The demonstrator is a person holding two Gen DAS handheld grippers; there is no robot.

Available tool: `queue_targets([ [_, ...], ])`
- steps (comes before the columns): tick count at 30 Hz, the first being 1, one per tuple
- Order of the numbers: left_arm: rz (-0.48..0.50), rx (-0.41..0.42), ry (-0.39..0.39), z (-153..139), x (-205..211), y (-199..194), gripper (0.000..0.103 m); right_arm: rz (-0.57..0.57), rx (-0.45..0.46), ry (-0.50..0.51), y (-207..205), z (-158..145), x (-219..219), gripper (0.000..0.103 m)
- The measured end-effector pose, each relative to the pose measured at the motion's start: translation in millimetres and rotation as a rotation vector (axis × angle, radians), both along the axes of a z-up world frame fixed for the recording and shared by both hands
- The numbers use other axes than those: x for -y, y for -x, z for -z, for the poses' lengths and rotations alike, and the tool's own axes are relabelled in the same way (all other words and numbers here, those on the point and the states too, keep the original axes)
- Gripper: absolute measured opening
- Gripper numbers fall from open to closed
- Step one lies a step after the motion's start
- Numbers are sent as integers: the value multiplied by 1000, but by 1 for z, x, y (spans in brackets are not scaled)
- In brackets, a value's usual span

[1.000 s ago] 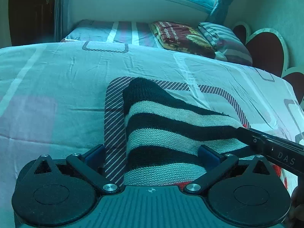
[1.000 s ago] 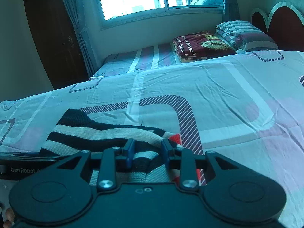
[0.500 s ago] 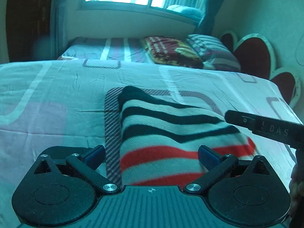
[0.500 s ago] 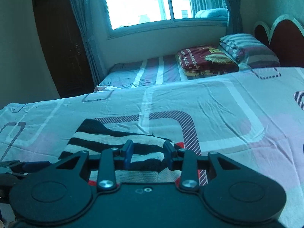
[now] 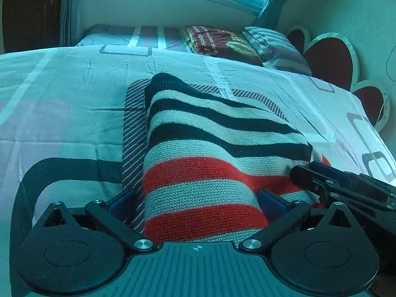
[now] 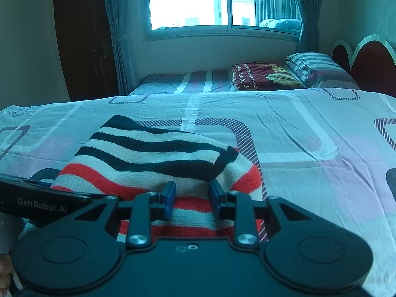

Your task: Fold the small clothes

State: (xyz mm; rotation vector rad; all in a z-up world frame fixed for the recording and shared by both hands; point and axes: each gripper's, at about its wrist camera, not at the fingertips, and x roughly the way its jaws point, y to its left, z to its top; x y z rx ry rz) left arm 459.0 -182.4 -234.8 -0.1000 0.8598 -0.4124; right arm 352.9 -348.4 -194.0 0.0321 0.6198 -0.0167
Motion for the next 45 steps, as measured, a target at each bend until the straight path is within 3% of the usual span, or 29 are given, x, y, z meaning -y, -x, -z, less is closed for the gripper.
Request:
queue_targets([
  [8,-28,-27,-27,-17,-2,5,103,23,-47,-104,4,-27,11,32],
  [11,18,8,-43,-28,-9,26,103,29,-50,-84,28,-40,13,44],
  [12,33,14,-47,-29,-11,33,103,34,-58,-88,35,-40,15,57],
  [13,35,26,-39,-29,-16,41,103,41,-68,-95,46,-39,17,62],
  [14,25,33,-29,-29,-21,47,103,45,-78,-96,55,-37,18,59],
  [16,-3,26,12,-30,-31,56,103,54,-94,-82,70,-32,18,38],
  [20,0,28,16,-28,-33,65,103,71,-117,-57,83,-18,15,32],
  [24,12,11,12,-15,-26,59,103,106,-77,7,82,-3,15,34],
  [26,33,65,-31,-14,-16,62,103,138,-62,-9,80,1,21,36],
  [28,30,59,-40,-14,-11,60,103,161,-73,-46,80,0,28,41],
  [30,23,36,-24,-21,-15,59,103,165,-93,-46,79,-6,28,40],
  [33,32,80,-21,-34,-28,73,103,159,-71,-60,91,-26,22,34],
  [36,50,101,-37,-37,-38,89,103,115,-53,-54,107,-40,11,35],
  [45,81,39,-70,-16,-40,112,103,134,-66,-35,133,-35,1,33],
])
